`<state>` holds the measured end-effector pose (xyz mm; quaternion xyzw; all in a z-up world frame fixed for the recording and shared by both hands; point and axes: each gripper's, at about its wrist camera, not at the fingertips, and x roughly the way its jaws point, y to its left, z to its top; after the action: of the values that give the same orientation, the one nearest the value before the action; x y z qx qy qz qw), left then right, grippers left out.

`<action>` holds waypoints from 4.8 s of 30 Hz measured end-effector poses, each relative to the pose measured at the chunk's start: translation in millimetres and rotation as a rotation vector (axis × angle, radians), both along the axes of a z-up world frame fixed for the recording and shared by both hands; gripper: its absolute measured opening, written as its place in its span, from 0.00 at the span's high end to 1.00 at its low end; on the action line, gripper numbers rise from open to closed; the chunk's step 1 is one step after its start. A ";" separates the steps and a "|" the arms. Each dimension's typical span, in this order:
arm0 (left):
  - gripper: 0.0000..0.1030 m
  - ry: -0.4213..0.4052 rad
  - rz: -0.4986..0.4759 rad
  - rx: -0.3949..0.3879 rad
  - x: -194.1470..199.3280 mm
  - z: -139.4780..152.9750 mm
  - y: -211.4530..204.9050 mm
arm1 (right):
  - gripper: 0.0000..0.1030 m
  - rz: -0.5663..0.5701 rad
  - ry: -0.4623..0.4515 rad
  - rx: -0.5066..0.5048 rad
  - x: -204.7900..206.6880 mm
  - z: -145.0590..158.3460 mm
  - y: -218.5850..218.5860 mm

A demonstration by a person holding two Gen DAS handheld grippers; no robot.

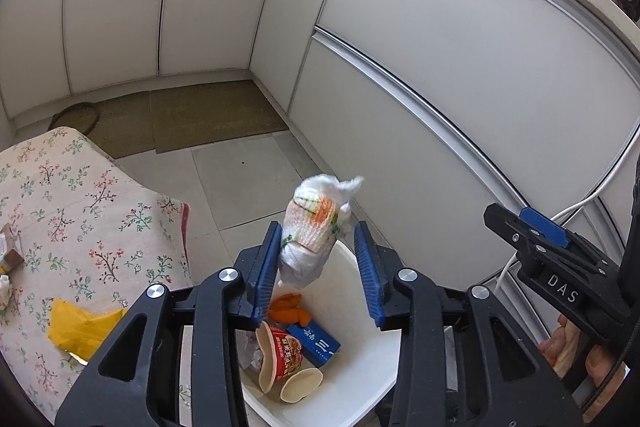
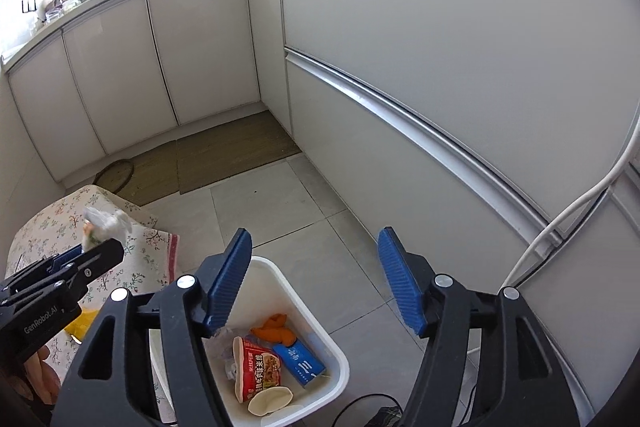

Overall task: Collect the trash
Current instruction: 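Open the left tool over the bin to drop the tissue bundle, then withdraw both open tools from the bin back over the table, then lower the right tool onto the yellow packet and close on it, then lift the yellow packet with the right tool while the left tool grasps the white tissue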

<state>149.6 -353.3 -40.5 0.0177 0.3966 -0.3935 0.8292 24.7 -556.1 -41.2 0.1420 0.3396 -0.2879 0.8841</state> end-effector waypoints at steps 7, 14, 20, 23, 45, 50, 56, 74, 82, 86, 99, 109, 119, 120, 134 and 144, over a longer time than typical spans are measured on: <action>0.42 0.013 0.052 0.009 2.8 0.8 9.5 | 0.23 -0.025 -0.014 -0.033 1.1 3.1 8.1; 0.14 -0.077 0.164 0.061 0.0 8.7 20.3 | 0.10 -0.031 -0.027 -0.092 8.7 7.8 24.7; 0.13 -0.064 0.213 0.060 7.8 9.9 36.2 | 0.08 -0.016 -0.029 -0.120 16.9 12.4 39.0; 0.12 -0.064 0.228 0.058 9.9 11.3 44.9 | 0.07 -0.002 -0.020 -0.125 22.9 12.0 44.8; 0.11 -0.032 0.399 0.072 43.6 8.2 135.1 | 0.07 0.166 0.032 -0.138 87.3 4.3 125.3; 0.11 -0.021 0.442 0.080 51.7 6.7 159.9 | 0.07 0.205 0.036 -0.146 99.9 3.0 146.2; 0.11 -0.003 0.488 0.096 62.5 0.6 187.3 | 0.07 0.250 0.055 -0.141 117.3 -3.0 171.4; 0.11 0.131 0.694 0.186 113.7 -64.3 276.2 | 0.07 0.449 0.166 -0.152 166.4 -34.6 253.2; 0.13 0.316 0.922 0.170 150.9 -119.1 330.0 | 0.07 0.522 0.246 -0.167 175.5 -54.7 268.3; 0.23 0.408 0.980 0.103 165.6 -132.6 346.0 | 0.07 0.552 0.277 -0.179 178.3 -62.2 272.0; 0.47 0.315 0.857 0.197 158.0 -129.8 337.2 | 0.07 0.632 0.350 -0.160 180.4 -79.8 279.1; 0.47 0.209 0.803 0.167 103.4 -101.8 377.2 | 0.07 0.758 0.415 -0.101 189.5 -110.0 301.9; 0.47 0.146 0.774 0.112 45.8 -72.4 416.3 | 0.16 0.892 0.565 -0.012 199.2 -163.9 330.0; 0.47 0.139 0.770 0.113 41.2 -70.8 417.3 | 0.28 0.897 0.586 0.007 200.2 -169.4 331.3; 0.47 0.083 0.765 0.099 23.1 -52.2 419.3 | 0.83 0.896 0.413 0.139 194.7 -124.2 335.5; 0.47 0.021 0.776 0.080 22.7 -24.3 416.2 | 0.83 0.940 0.170 0.125 189.4 -53.8 353.4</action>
<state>172.2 62.9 -64.8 -0.1054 0.3973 -0.0349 0.9109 214.2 -202.6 -95.0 0.0021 0.4549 0.1535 0.8772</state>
